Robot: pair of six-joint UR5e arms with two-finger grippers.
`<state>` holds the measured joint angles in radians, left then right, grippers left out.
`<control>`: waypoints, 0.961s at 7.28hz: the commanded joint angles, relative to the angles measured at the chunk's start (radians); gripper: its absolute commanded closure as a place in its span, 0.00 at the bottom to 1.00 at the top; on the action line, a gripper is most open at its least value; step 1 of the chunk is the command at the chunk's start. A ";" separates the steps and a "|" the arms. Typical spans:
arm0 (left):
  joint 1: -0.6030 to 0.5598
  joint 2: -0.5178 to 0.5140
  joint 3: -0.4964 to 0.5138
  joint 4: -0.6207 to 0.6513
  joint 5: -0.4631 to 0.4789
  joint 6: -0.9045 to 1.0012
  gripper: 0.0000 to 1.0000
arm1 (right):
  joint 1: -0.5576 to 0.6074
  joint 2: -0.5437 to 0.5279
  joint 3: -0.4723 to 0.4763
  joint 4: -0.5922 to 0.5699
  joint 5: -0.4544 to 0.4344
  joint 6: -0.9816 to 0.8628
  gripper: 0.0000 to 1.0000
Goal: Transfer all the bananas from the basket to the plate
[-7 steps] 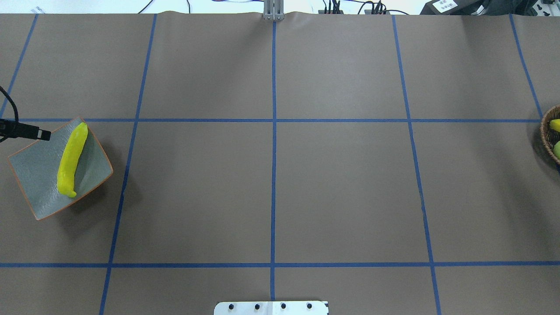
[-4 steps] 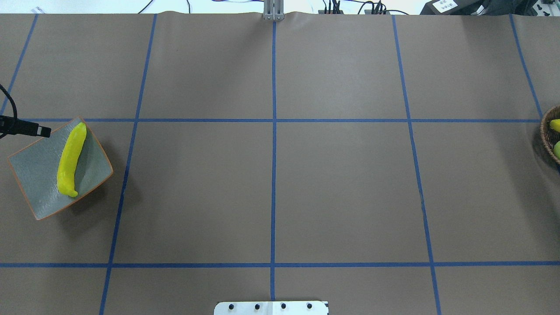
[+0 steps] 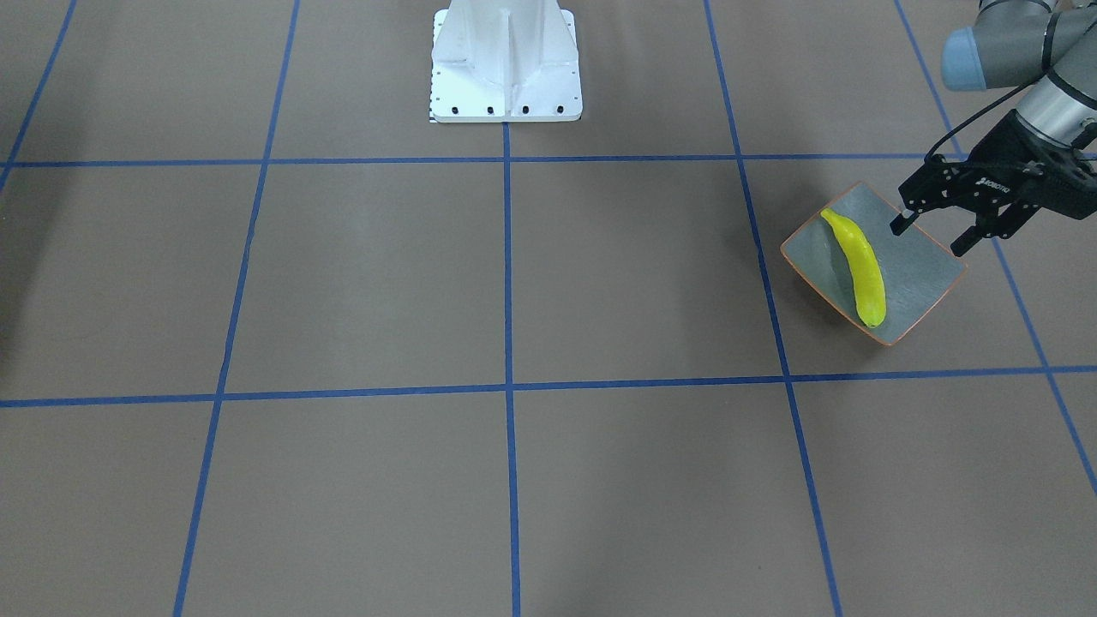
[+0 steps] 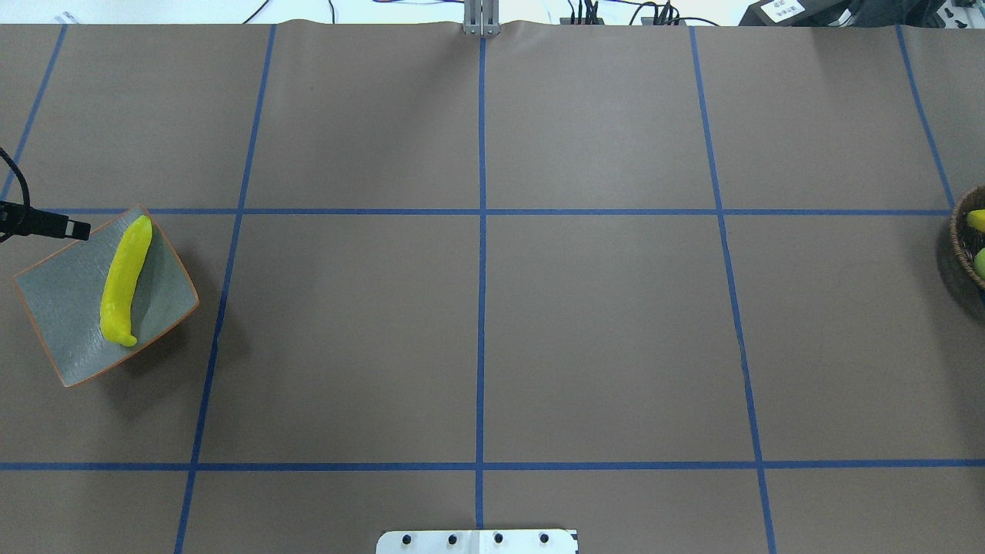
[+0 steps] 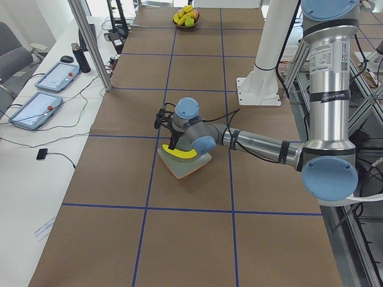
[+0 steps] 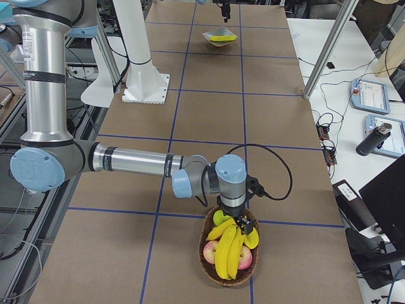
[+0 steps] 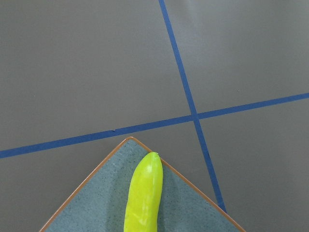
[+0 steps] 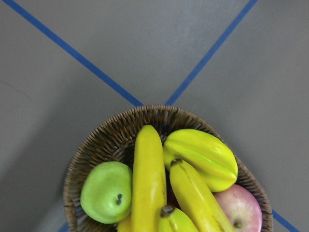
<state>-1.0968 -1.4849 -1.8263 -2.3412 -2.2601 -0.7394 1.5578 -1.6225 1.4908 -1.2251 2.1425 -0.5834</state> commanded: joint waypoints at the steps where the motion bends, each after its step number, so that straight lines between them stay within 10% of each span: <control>1: 0.000 0.001 -0.002 -0.003 0.002 0.000 0.00 | -0.001 -0.022 -0.114 0.183 -0.042 0.008 0.00; 7: -0.002 0.017 -0.014 -0.007 0.002 0.000 0.00 | -0.088 -0.071 -0.106 0.311 -0.035 0.142 0.13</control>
<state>-1.0979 -1.4675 -1.8416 -2.3485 -2.2580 -0.7394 1.4850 -1.6899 1.3852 -0.9318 2.1092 -0.4457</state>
